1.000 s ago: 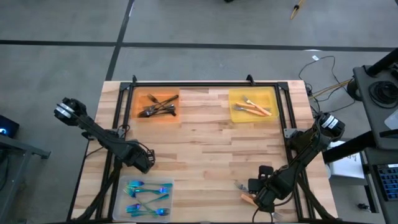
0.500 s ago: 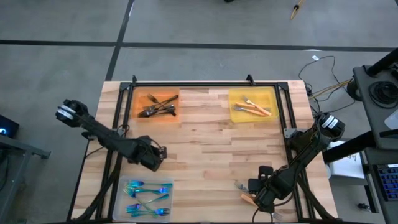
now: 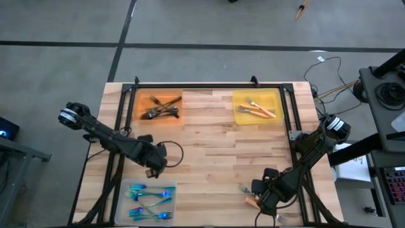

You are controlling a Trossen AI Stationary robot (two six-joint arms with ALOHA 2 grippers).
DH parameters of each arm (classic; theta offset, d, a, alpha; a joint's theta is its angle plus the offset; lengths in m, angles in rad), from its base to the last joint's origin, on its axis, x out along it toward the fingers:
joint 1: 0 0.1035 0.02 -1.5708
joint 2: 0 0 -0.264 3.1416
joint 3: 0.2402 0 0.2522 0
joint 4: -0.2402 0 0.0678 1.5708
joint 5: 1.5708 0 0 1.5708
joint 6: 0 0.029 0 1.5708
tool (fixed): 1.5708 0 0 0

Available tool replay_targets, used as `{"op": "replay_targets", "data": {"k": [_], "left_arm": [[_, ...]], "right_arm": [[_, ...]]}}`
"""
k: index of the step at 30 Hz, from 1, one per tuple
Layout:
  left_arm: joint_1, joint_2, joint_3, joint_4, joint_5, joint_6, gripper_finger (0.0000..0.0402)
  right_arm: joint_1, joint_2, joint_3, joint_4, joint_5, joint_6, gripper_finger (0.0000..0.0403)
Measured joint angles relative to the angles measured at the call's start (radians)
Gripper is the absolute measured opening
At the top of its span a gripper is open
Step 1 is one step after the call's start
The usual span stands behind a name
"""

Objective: Sort silverware by color (type)
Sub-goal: Put the orange fork into the yellow bin

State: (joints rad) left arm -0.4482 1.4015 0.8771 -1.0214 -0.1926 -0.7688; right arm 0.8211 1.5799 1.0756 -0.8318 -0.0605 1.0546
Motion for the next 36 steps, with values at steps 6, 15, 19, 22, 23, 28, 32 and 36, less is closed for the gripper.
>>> {"op": "replay_targets", "data": {"k": [6, 15, 19, 22, 23, 28, 32, 36], "left_arm": [[0.001, 0.012, -0.036, -0.013, 0.021, 0.402, 0.0075], [0.001, 0.017, -0.176, -0.011, 0.099, 0.529, 0.0075], [0.003, 0.016, -0.188, -0.01, 0.099, 0.517, 0.0075], [0.005, 0.016, -0.188, -0.011, 0.099, 0.514, 0.0075], [0.005, 0.017, -0.188, -0.011, 0.098, 0.513, 0.0075], [0.011, 0.018, -0.188, 0.009, 0.085, 0.48, 0.0075], [0.038, 0.018, -0.19, 0.087, 0.071, 0.413, 0.0075], [0.061, 0.018, -0.197, 0.115, 0.071, 0.411, 0.0075]], "right_arm": [[0.001, 0.0, 0.0, 0.0, 0.0, 0.049, 0.0121], [-0.012, 0.0, 0.0, 0.0, 0.0, 0.053, 0.0127], [-0.033, 0.0, 0.0, 0.0, 0.0, 0.051, 0.0124], [-0.05, 0.0, 0.0, 0.0, 0.007, 0.03, 0.0122], [-0.056, 0.0, 0.0, 0.0, 0.008, 0.024, 0.0121], [-0.079, 0.0, 0.0, 0.0, 0.009, -0.008, 0.0121], [-0.086, 0.0, 0.0, 0.0, 0.01, -0.02, 0.0121], [-0.084, 0.0, 0.0, 0.0, 0.01, -0.032, 0.0121]]}}
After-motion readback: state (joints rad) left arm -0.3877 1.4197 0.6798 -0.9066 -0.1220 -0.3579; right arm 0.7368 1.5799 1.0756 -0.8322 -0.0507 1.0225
